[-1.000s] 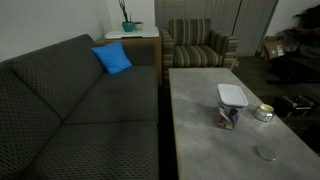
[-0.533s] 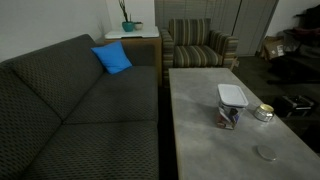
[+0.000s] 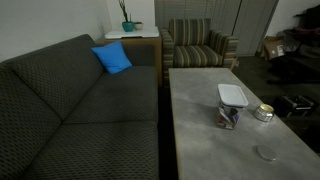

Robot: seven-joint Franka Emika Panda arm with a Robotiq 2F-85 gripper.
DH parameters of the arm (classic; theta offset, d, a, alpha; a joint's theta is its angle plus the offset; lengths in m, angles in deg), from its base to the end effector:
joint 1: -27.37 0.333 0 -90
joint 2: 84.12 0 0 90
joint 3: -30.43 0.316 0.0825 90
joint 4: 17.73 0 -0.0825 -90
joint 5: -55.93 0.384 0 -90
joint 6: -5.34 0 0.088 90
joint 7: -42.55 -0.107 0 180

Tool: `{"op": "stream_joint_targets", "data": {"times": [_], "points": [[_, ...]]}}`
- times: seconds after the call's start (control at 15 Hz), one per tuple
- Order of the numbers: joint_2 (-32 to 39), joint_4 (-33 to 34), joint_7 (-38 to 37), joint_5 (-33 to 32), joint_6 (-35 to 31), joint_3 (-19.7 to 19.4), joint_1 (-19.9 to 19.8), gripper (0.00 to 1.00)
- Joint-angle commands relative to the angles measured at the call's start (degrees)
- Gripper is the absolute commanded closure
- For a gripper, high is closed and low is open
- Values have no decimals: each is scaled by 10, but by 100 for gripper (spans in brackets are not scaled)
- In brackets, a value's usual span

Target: Take the lid off the storage box and put it on the table

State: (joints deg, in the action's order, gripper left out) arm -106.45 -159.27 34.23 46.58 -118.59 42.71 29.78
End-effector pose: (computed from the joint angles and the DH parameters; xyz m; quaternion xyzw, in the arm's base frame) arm 0.4164 0.1044 0.4390 0.9891 0.0917 0.0556 0.1007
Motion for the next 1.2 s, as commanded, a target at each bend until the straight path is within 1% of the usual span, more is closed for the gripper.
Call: {"op": "stream_joint_targets", "data": {"times": [0.0,0.33,0.47,0.6,0.8,0.87,0.93,1.0,1.13], "points": [[7,-6,6,-17,-33,-15,7,0],[40,-3,12,-80,-91,-24,-7,0],[65,4,24,-86,-123,-37,-8,0],[100,15,39,-82,-170,-53,-10,0],[185,45,52,-46,-261,-79,-8,0],[219,58,60,-19,-295,-89,-4,0],[249,77,66,6,-294,-93,-3,0],[179,32,46,-26,-273,-85,-3,0],[231,59,55,-5,-290,-93,-1,0]]}}
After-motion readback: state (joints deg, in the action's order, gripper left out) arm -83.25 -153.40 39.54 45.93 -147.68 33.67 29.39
